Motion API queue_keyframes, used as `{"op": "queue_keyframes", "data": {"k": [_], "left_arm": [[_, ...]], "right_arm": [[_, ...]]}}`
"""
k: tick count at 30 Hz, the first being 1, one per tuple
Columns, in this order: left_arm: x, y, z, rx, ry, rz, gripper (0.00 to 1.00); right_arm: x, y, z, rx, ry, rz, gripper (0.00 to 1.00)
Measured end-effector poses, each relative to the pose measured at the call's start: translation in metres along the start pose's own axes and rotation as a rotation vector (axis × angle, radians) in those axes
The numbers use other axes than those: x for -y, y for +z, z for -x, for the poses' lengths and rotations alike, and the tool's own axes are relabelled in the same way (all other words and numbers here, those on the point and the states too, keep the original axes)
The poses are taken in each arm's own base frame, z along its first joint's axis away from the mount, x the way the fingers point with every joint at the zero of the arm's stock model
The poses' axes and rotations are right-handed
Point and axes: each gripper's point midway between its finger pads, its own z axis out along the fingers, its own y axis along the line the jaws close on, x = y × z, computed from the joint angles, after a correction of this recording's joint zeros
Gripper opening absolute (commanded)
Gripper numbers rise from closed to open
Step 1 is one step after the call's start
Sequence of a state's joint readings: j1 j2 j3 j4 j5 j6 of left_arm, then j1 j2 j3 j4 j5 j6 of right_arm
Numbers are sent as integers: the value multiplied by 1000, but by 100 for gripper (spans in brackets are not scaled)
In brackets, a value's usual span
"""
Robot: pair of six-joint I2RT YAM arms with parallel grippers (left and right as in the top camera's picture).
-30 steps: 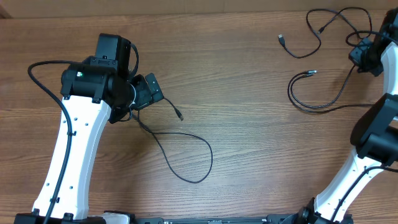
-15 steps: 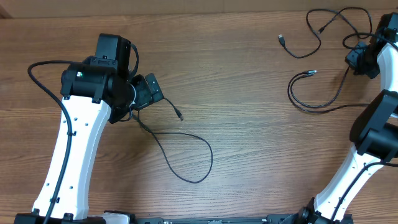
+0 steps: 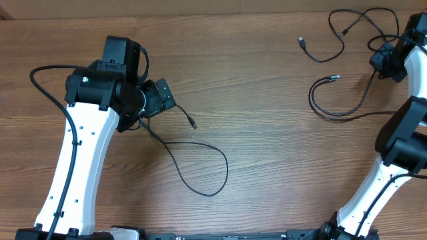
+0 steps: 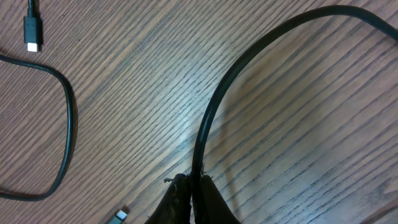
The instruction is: Untangle cables
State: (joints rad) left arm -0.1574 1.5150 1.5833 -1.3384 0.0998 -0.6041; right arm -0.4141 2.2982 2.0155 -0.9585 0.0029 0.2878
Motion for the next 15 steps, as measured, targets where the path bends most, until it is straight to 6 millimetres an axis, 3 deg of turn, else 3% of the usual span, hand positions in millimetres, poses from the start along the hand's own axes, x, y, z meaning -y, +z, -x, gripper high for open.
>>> {"op": "queue_keyframes", "data": {"k": [15], "left_arm": [[0, 0, 0, 0, 0, 0, 100]], "right_arm": [[1, 5, -3, -11, 0, -4, 5]]}}
